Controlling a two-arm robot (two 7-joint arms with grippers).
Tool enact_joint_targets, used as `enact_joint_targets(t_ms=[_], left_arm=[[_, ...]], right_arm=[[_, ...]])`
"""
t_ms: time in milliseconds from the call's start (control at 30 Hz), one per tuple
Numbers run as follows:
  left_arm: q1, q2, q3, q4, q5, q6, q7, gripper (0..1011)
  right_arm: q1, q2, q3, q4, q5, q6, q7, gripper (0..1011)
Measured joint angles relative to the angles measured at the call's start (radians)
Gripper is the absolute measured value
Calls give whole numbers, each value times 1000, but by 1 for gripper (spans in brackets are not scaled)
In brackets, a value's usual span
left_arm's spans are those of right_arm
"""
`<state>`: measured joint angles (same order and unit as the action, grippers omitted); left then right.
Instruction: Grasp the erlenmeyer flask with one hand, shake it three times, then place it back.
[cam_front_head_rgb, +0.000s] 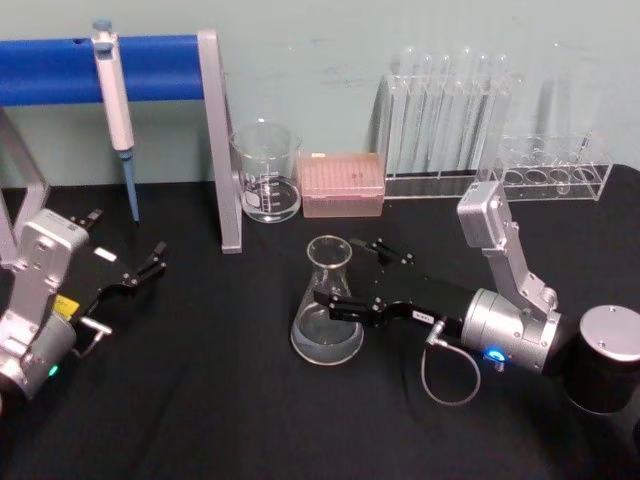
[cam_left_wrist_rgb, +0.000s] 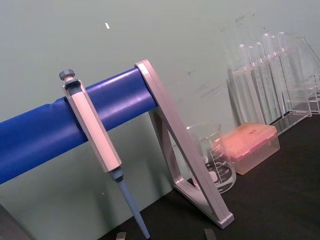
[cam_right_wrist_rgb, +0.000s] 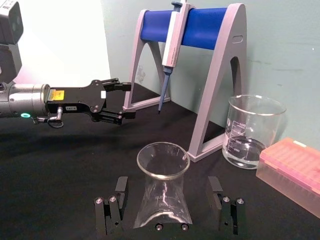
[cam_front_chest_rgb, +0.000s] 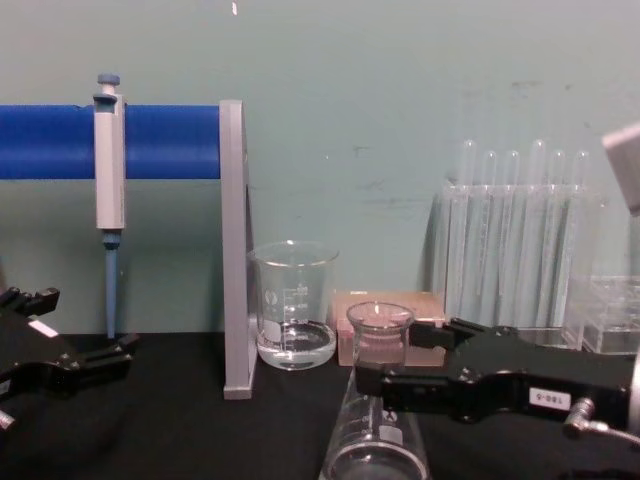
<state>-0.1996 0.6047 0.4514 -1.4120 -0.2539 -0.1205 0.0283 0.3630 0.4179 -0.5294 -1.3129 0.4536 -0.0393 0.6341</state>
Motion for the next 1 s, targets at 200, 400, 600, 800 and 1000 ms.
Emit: enact_joint_targets(t_ms=[200,400,600,800,1000], left_arm=[[0,0,0,0,0,0,0,1001],[0,0,0,0,0,0,0,1001],[0,0,0,0,0,0,0,1001],[0,0,0,0,0,0,0,1001],[0,0,0,0,0,0,0,1001]], right_arm=[[18,-16,-11,22,-6,-4,5,1002],[34,-32,-21,43,-14,-11,9,1002],[44,-42,-27,56,-19,-16,12,1002],[51,-48,-31,63,-25,-17,12,1003],[52,-50,-33,64,-33,-19,7,1002]])
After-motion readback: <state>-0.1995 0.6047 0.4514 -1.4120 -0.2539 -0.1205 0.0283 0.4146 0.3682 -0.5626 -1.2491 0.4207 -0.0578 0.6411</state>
